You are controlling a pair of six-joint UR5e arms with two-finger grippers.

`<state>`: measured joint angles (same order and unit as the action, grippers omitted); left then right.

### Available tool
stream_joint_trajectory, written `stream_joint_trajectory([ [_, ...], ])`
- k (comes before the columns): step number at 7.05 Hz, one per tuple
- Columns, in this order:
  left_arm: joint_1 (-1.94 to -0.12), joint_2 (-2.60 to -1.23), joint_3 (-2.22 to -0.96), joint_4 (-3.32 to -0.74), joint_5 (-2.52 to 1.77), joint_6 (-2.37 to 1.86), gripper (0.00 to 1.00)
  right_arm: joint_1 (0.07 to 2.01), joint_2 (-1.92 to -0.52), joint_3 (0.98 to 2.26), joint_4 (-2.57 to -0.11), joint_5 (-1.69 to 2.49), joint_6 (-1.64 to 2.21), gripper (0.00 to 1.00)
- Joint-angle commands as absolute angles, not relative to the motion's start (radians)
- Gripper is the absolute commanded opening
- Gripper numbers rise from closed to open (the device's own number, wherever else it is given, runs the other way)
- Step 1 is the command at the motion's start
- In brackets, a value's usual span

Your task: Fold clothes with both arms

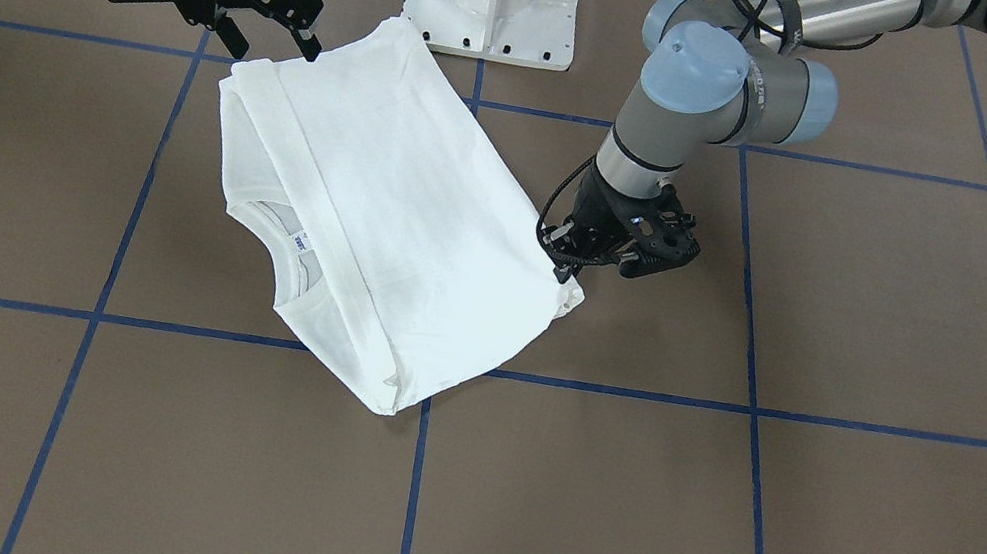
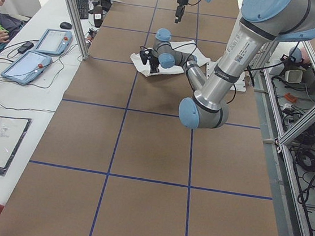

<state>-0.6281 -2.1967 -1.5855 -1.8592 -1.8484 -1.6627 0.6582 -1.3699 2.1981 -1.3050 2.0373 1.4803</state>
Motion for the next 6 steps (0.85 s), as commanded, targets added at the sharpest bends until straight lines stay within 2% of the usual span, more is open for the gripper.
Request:
stream_joint_trajectory([
  [1, -0.717, -2.304, -1.382, -1.949, -1.845, -1.553, 0.00, 0.658, -1.368, 2.192, -1.304, 2.025, 1.480, 1.00],
  [3, -0.771, -2.422, -1.083, -2.182, -1.777, -1.458, 0.00, 0.658, -1.368, 2.186, -1.305, 2.025, 1.480, 1.00],
  [4, -0.775, -2.471, -0.977, -2.300, -1.723, -1.442, 0.00, 0.658, -1.368, 2.183, -1.305, 2.023, 1.480, 1.00],
  [6, -0.775, -2.488, -0.954, -2.353, -1.663, -1.442, 0.00, 0.655, -1.367, 2.163, -1.304, 2.014, 1.480, 1.00],
])
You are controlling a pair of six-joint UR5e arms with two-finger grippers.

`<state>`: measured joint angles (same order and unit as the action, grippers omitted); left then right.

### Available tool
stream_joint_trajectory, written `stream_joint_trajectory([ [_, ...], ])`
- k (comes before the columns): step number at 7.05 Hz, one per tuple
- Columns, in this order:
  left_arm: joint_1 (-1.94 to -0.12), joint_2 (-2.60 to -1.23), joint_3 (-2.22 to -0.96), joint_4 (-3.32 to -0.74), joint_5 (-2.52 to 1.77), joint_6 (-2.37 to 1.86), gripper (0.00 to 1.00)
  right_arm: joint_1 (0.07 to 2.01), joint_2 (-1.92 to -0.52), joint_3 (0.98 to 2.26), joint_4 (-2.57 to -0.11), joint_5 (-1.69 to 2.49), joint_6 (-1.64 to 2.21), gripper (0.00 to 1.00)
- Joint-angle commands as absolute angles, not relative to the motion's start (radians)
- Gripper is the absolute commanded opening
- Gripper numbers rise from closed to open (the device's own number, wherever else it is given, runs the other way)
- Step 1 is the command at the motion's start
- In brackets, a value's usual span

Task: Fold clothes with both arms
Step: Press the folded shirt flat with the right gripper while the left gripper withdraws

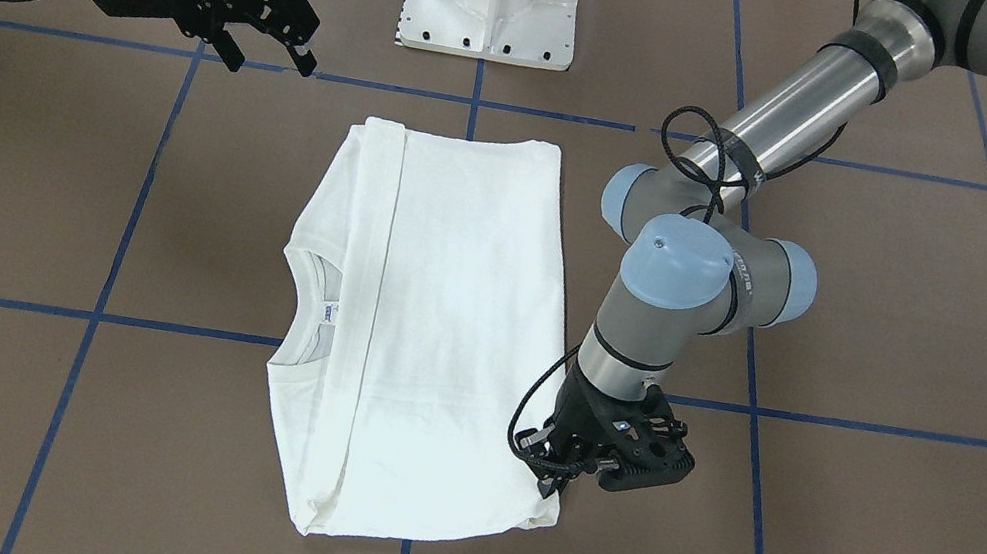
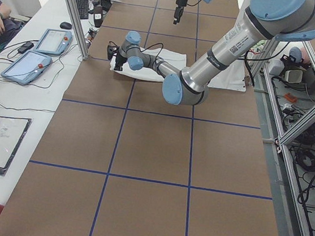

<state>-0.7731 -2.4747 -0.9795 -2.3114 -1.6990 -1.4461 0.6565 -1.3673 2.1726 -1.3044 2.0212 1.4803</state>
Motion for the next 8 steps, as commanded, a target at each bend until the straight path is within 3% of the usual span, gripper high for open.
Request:
stream_joint_trajectory([
  [1, -0.779, -2.485, -0.951, -2.355, -1.660, -1.431, 0.99, 0.653, -1.365, 2.157, -1.304, 2.010, 1.479, 1.00],
  [3, -0.826, -2.484, -0.953, -2.355, -1.657, -1.428, 1.00, 0.640, -1.364, 2.135, -1.308, 1.964, 1.454, 1.00],
  [5, -0.886, -2.464, -0.980, -2.330, -1.768, -1.372, 1.00, 0.629, -1.274, 2.048, -1.357, 1.956, 1.372, 1.00],
  [6, -0.900, -2.406, -1.059, -2.282, -1.842, -1.339, 1.00, 0.624, -1.206, 2.028, -1.453, 1.948, 1.295, 1.00],
  [8, -0.899, -2.207, -1.365, -2.150, -1.879, -1.249, 1.00, 0.544, -1.128, 1.988, -1.534, 1.808, 1.238, 1.00],
])
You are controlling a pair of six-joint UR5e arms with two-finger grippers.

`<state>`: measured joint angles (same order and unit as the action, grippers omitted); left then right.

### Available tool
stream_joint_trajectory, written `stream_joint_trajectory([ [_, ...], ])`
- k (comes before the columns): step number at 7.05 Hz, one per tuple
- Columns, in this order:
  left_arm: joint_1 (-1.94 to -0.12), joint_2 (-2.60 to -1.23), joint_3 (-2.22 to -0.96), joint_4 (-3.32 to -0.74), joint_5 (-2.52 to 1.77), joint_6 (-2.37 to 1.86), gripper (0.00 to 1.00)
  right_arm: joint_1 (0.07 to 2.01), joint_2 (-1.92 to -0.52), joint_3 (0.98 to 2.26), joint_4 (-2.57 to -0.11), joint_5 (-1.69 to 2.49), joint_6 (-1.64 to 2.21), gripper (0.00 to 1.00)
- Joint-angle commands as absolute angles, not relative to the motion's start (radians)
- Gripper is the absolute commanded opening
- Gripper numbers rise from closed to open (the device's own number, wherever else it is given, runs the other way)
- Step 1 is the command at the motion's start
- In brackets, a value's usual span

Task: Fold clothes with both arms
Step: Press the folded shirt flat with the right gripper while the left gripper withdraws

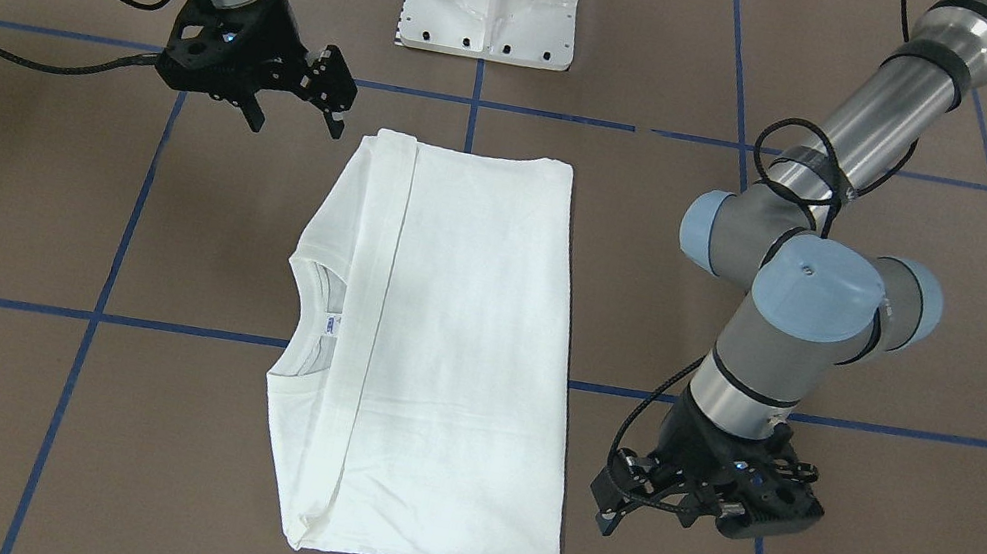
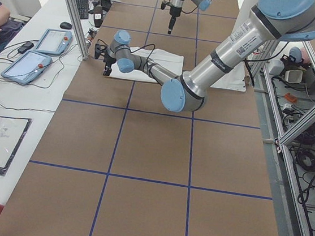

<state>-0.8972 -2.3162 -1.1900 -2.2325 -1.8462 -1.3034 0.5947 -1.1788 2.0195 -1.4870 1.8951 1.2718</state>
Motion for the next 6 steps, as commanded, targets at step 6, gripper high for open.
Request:
stream_joint_trajectory([
  [6, -0.787, -1.999, -1.867, -1.876, -2.019, -1.285, 1.00, 0.353, -0.927, 1.694, -1.582, 1.612, 1.033, 1.00],
])
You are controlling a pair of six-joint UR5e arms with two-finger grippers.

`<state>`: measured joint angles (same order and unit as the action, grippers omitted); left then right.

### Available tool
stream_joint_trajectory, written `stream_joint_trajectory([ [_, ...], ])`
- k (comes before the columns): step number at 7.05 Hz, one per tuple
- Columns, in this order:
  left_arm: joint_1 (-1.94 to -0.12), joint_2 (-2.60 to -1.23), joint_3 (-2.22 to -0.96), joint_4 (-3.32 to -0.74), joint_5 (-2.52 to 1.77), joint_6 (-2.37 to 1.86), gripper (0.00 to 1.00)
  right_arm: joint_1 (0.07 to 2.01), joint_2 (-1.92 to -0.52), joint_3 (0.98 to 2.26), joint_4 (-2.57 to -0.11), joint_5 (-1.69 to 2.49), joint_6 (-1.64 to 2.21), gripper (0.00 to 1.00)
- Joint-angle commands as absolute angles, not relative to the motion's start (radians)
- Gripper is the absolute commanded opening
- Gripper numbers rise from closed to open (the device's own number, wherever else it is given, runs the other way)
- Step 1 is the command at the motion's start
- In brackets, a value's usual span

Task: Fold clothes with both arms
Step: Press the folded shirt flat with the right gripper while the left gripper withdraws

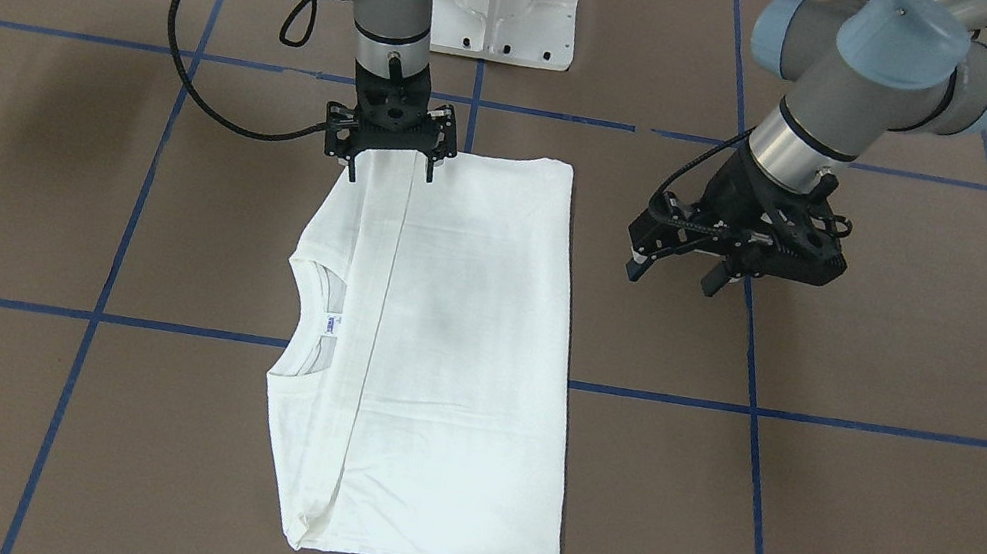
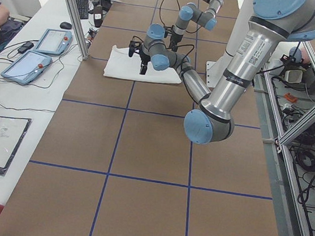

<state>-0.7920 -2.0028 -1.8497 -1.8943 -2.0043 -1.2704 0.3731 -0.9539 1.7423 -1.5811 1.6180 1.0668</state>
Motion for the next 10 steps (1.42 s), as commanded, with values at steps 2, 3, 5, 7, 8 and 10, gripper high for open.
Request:
stream_joint_trajectory([
  [2, -0.784, -1.997, -1.858, -1.878, -2.019, -1.285, 1.00, 0.331, -0.934, 1.686, -1.592, 1.618, 1.023, 1.00],
  [3, -0.782, -1.997, -1.855, -1.879, -2.020, -1.287, 1.00, 0.322, -0.930, 1.687, -1.642, 1.620, 1.022, 1.00],
  [5, -0.773, -1.997, -1.847, -1.885, -2.020, -1.295, 1.00, 0.322, -0.927, 1.698, -1.708, 1.629, 1.022, 1.00],
  [7, -0.772, -1.999, -1.842, -1.890, -2.022, -1.304, 1.00, 0.321, -0.933, 1.701, -1.724, 1.643, 1.022, 1.00],
  [8, -0.762, -1.999, -1.838, -1.890, -2.020, -1.310, 1.00, 0.316, -0.928, 1.701, -1.735, 1.643, 1.022, 1.00],
  [10, -0.761, -2.000, -1.838, -1.891, -2.022, -1.310, 1.00, 0.311, -0.933, 1.700, -1.738, 1.644, 1.022, 1.00],
])
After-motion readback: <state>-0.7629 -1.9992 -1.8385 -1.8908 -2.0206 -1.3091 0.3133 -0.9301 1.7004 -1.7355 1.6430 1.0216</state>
